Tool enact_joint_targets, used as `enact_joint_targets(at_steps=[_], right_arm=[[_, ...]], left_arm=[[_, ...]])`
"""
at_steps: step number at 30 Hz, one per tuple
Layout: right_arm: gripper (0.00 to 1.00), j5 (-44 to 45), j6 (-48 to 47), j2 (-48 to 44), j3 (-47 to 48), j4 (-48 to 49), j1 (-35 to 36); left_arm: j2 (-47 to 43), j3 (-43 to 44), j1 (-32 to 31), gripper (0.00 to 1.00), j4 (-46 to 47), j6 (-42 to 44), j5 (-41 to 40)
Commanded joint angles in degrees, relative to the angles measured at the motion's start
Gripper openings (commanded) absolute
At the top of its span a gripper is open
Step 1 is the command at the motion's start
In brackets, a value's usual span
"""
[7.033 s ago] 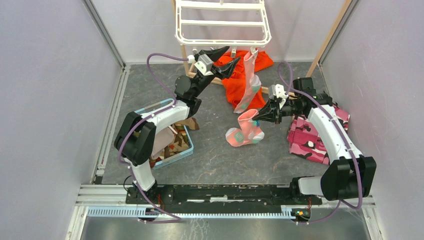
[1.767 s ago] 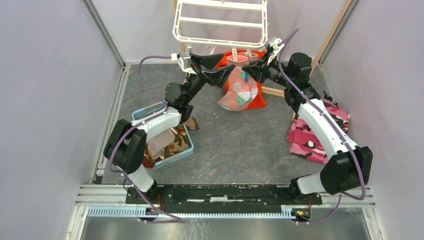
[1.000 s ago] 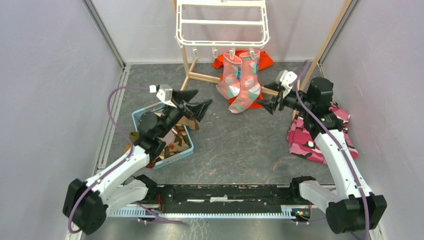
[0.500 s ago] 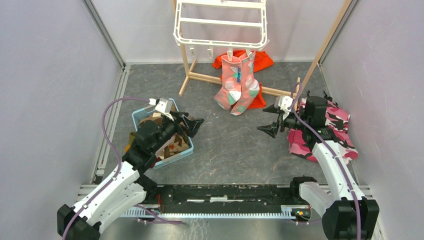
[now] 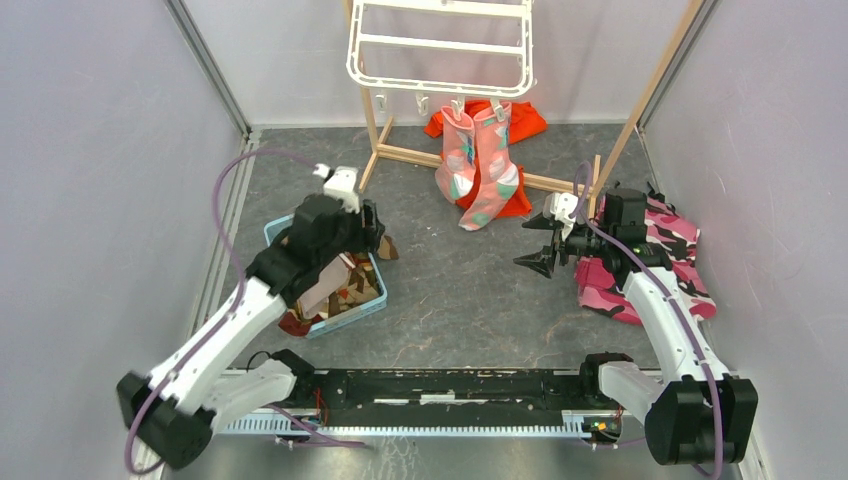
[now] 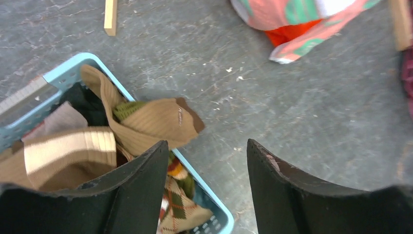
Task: Clip the socks to the hanger
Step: Pick up the sock from the bin.
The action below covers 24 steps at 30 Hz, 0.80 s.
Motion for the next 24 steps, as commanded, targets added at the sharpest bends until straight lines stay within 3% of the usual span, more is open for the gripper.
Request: enact_joint_targets(at_steps=[1, 8, 15, 18, 22, 24], right_arm=[[0.83, -0.11, -1.02, -0.94, 2.53, -0.27, -0.1], [0.83, -0.11, -1.44, -0.44, 3.09, -1.26, -0.05], [0.83, -0.19, -2.33, -0.03, 3.67, -2.6, -0.1], [0.83, -0.19, -2.42, 0.02, 3.76, -2.76, -0.14], [0.83, -0.11, -2.42, 0.19, 3.85, -2.89, -0.06], [0.83, -0.11, -2.51, 0.35, 3.85, -2.88, -0.07]], left_arm=[[14.24, 10.91, 0.09, 0.66, -9.83, 8.0, -5.99], [32.64, 18.91, -5.64, 0.7, -17.06, 8.81, -26.3], [43.39, 21.59, -9.18, 0.63, -16.81, 9.76, -35.77], [45.48, 21.58, -9.7, 0.52, -16.73, 10.21, -37.2], [45.19, 21.39, -9.98, 0.23, -16.75, 9.47, -37.27], [43.8, 21.63, -10.13, 0.15, -16.75, 8.99, -36.92]])
